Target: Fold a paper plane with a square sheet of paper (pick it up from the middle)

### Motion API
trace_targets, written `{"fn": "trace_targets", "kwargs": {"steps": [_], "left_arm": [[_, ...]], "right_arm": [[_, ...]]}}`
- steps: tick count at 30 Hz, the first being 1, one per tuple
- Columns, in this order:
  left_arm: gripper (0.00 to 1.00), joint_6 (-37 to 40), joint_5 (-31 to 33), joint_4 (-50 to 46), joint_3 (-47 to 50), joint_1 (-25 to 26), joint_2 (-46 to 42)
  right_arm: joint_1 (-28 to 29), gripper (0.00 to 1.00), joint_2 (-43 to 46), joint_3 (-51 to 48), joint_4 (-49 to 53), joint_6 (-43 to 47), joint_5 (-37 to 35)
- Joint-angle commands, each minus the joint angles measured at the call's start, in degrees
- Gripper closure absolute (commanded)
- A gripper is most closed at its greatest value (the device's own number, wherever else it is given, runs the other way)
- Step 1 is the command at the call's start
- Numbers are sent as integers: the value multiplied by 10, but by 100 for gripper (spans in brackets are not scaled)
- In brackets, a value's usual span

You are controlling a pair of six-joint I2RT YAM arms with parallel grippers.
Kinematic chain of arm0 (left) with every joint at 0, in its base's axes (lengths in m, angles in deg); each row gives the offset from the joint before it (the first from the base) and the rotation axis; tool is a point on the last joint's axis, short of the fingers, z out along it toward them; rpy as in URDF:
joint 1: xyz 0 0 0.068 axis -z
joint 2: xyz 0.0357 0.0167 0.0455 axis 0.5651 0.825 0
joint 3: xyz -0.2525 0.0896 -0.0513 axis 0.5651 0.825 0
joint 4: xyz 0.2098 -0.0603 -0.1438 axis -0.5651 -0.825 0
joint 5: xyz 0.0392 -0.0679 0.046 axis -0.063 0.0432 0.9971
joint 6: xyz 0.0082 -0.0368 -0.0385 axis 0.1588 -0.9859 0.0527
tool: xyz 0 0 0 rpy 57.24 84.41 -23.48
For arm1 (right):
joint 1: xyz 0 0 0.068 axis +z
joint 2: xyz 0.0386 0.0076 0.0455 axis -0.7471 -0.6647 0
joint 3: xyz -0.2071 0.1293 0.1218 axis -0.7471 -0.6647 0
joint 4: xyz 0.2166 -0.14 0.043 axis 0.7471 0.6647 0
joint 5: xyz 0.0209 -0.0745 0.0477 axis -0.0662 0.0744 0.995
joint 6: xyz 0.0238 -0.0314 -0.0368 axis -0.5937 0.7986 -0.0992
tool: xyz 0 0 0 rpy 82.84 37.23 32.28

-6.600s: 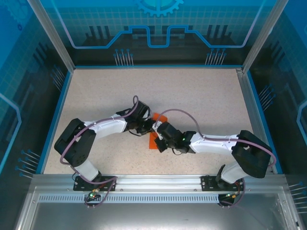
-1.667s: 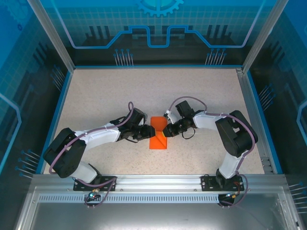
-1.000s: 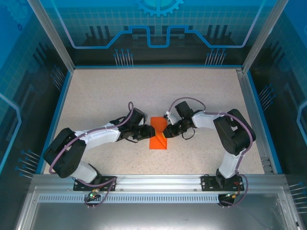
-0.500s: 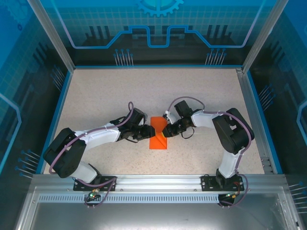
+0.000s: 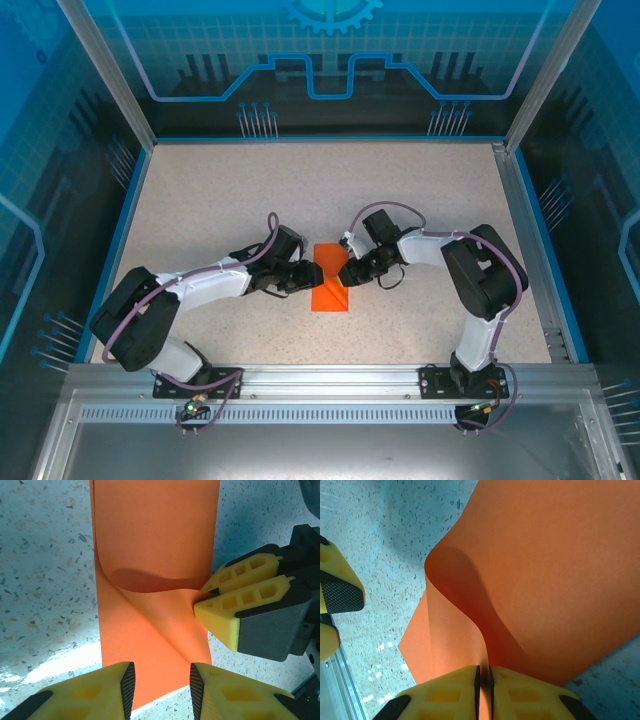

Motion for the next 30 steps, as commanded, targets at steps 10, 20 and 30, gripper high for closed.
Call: {"fn": "trace_targets", "kwargs": {"steps": [10,20,30], "left_arm": [[67,-10,-10,12,-24,6,13],[75,-48,-29,67,-23,7,41],[84,-92,-41,126,-21,7,80]], "right_arm": [[5,85,-19,19,25,12,-10],[7,85,-26,23,29,12,-16],[8,84,-27,25,32,13,-16]]}}
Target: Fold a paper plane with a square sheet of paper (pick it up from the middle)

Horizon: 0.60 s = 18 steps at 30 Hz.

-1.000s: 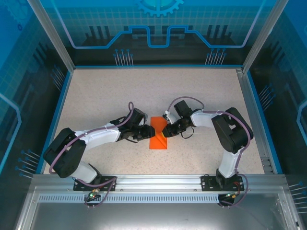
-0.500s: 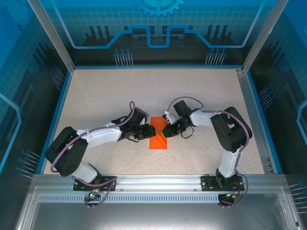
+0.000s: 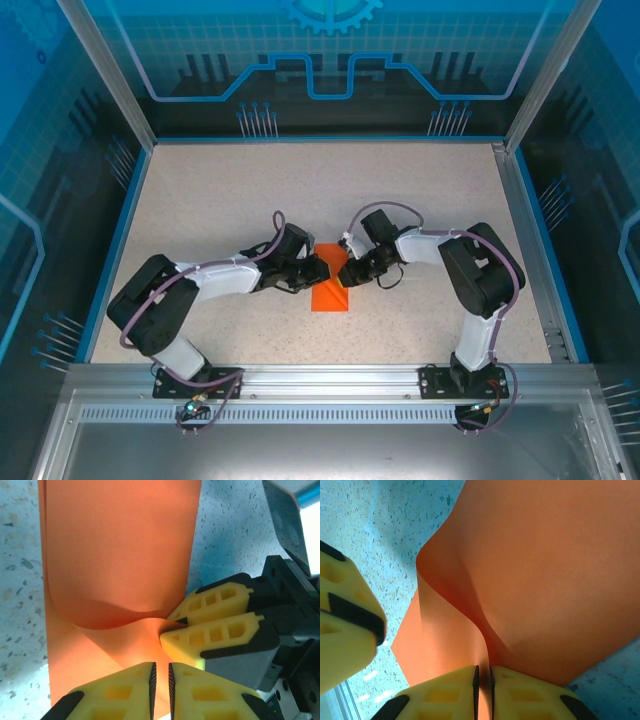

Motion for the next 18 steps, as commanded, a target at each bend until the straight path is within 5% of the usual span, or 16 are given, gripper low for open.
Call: {"fn": "trace_targets", "kwargs": {"steps": [1,18], "left_arm": [[84,-22,-17,34,-10,4,20],[85,-36,-6,66,18,7,64]], "right_arm": [[6,84,-15,14,19,9,-8],[7,84,-18,15,20,9,-8]]}}
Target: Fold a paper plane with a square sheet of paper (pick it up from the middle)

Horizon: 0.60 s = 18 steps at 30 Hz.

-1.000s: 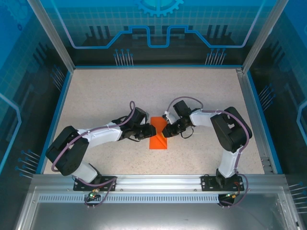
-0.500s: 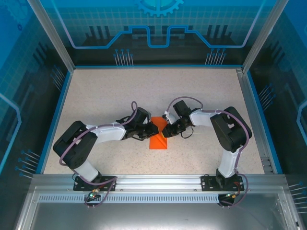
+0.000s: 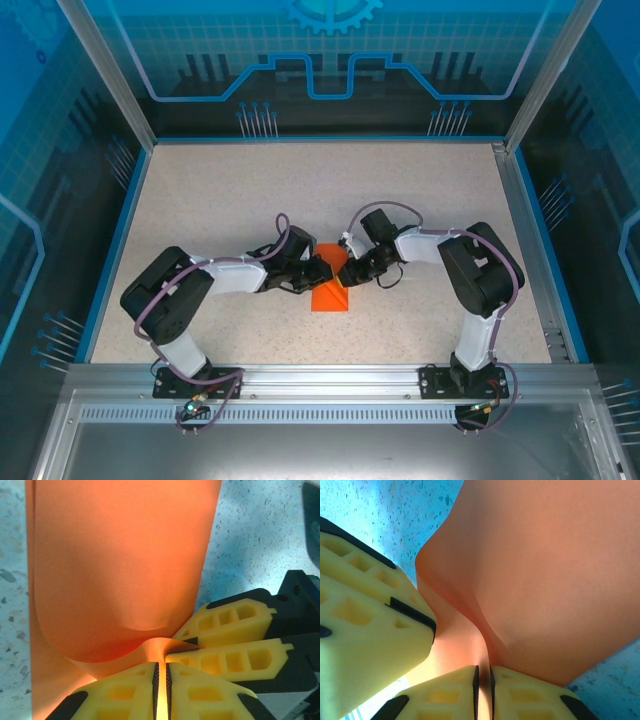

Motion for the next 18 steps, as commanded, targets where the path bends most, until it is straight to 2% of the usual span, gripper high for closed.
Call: {"fn": "trace_targets", "kwargs": {"steps": [1,11,14,18], "left_arm": [[85,-6,4,14,12,7,22],[86,-11,24,13,27,15,41],[87,-9,25,14,31,16,42],[87,-7,26,13,31,16,43]], "right_arm": [[6,84,-14,8,12,10,-8],[7,83,-9,6,9,4,-15],[6,79,12,-3,2,-6,-14],[6,66,77,-18,7,-28,-34]]}}
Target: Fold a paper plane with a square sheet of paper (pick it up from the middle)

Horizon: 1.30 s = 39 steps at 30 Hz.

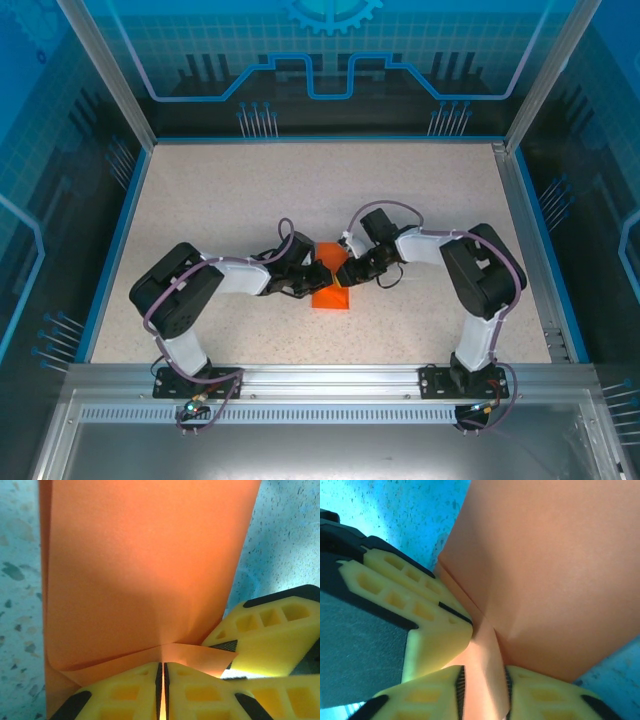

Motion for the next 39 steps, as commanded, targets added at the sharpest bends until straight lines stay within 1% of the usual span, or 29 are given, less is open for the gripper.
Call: {"fn": "trace_targets", "kwargs": {"steps": [1,3,5,7,10,13,17,22,28,32,39], "left_arm": [[87,-6,19,-23,18,8,13],[87,-5,20,-23,17,8,14],[87,-5,19,-23,16,8,16],[87,-4,20,-26,13,9,17],[87,-2,21,-29,11,9,16],[87,1,22,-34,9,9,15],[87,3,23,-35,10,9,14],[87,1,23,-36,11,9,13],[87,3,22,-38,10,8,12],[87,6,24,-43,7,9,12],[87,7,22,-42,4,9,13]], "right_arm": [[3,65,72,-18,10,-21,-34],[2,62,113,-34,6,-38,-44],[5,62,141,-57,-7,-60,-41],[16,66,157,-72,-10,-65,-17],[45,77,161,-83,-22,-87,3],[74,81,158,-83,-20,-96,-12],[86,84,146,-83,-31,-113,-16],[94,84,136,-82,-49,-132,-7],[96,85,129,-76,-39,-157,-34],[96,85,116,-77,-53,-173,-20],[94,85,88,-71,-49,-174,-39]]}}
